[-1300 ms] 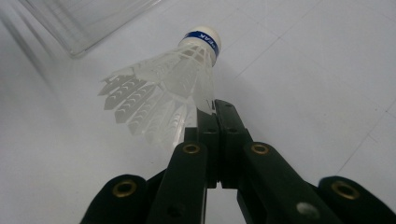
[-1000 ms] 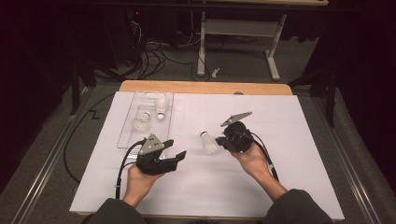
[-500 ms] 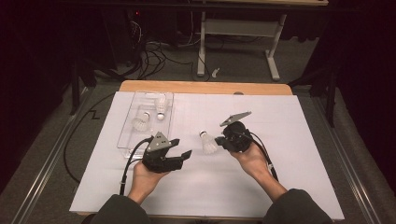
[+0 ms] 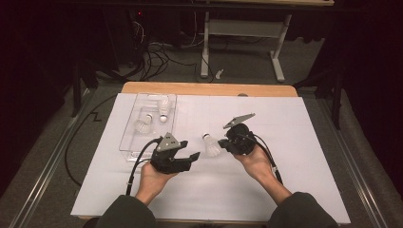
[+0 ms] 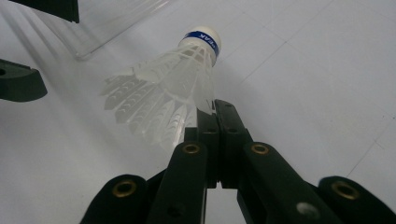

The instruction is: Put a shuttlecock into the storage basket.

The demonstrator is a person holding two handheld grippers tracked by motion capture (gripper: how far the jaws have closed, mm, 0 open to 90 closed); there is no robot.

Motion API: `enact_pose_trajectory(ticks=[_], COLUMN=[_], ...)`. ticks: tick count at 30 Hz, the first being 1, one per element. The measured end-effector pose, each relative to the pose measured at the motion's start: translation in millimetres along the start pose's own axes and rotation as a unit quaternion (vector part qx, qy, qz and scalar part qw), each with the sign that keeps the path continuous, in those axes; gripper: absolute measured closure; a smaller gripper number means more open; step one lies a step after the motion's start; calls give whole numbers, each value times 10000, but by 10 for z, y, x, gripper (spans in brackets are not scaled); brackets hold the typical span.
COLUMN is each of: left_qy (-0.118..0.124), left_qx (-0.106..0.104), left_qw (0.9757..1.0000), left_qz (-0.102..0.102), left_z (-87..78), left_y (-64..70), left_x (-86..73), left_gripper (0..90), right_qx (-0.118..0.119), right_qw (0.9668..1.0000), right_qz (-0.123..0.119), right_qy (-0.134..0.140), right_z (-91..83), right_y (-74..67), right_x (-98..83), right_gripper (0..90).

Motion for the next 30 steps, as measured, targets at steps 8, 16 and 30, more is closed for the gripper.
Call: enact_pose_trajectory(ticks=[8, 16, 30], left_qy=[-114, -423, -555], left_qx=[11, -75, 76], left_qw=[9999, 9990, 9984], left_qz=[-47, -125, 91], left_z=[46, 93, 199], left_y=[9, 45, 81], left_x=[17, 29, 101], left_gripper=[389, 385, 438], right_qx=[5, 22, 48], right_qw=[10000, 10000, 9999], right_qz=[-27, -43, -118], right_qy=[6, -5, 3], right_z=[4, 15, 33], right_y=[-10, -31, -74], right_x=[19, 28, 72], right_gripper=[900, 900, 900])
Point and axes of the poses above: each handheld gripper's, and its own axes: z roughly forward along the jaws, x roughly out of its top, y roughly to its right, the point moved 10 cm from there along z, roughly forward along the jaws, and after that the axes turned 3 degrees about -z, right-handed, at the moved point
